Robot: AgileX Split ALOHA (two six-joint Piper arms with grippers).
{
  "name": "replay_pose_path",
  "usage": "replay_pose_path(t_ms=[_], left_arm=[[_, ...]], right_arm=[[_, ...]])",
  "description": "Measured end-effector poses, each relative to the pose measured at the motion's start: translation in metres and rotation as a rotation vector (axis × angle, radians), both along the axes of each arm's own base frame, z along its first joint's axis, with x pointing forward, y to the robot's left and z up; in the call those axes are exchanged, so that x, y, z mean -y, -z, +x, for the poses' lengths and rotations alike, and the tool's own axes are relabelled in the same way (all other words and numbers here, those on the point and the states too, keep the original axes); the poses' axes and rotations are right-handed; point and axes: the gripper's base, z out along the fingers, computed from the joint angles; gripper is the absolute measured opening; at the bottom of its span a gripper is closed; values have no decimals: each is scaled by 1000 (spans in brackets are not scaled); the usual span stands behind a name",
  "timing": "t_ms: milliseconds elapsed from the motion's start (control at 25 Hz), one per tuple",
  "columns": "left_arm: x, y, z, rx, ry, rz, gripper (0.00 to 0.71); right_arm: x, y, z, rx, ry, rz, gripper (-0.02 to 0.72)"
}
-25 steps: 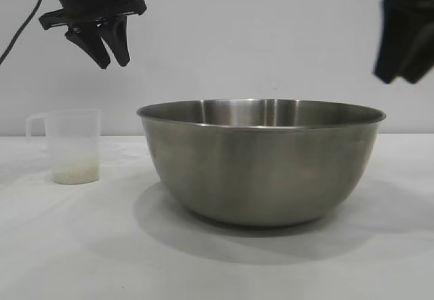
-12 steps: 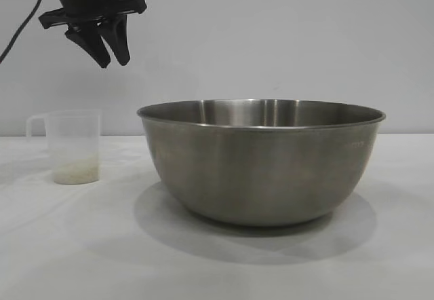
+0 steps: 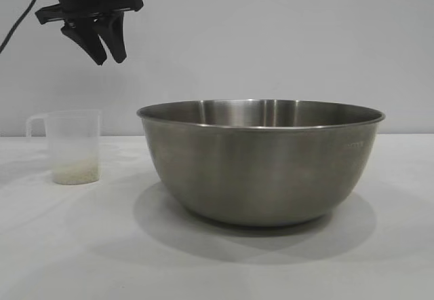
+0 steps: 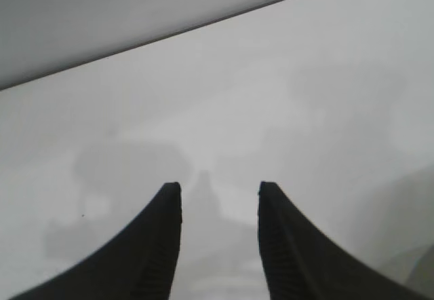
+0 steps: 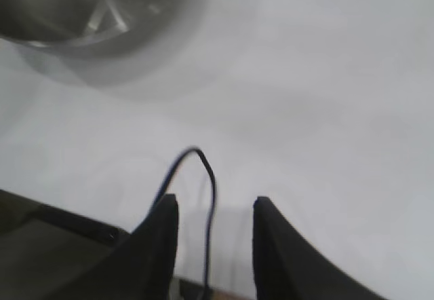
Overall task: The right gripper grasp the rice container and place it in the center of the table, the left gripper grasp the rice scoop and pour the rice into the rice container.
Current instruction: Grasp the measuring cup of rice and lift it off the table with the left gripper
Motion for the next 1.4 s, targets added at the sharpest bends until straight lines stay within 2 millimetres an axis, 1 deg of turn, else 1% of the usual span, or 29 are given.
replay_pose_path(t_ms=[200, 400, 1040, 1200, 1400], left_arm=[[0, -1, 0, 2, 0, 0, 267], [0, -2, -1, 5, 0, -1, 267], [0, -7, -1, 19, 5, -1, 267], [3, -18, -5, 47, 45, -28, 267], [2, -55, -19, 140, 55, -64, 267]], right_arm=[[5, -2, -21, 147, 10, 29, 219], [8, 0, -37, 245, 10, 48, 219], [8, 0, -38, 252, 10, 49, 219], [8, 0, -38, 252, 10, 49, 219], [8, 0, -38, 252, 10, 49, 219]])
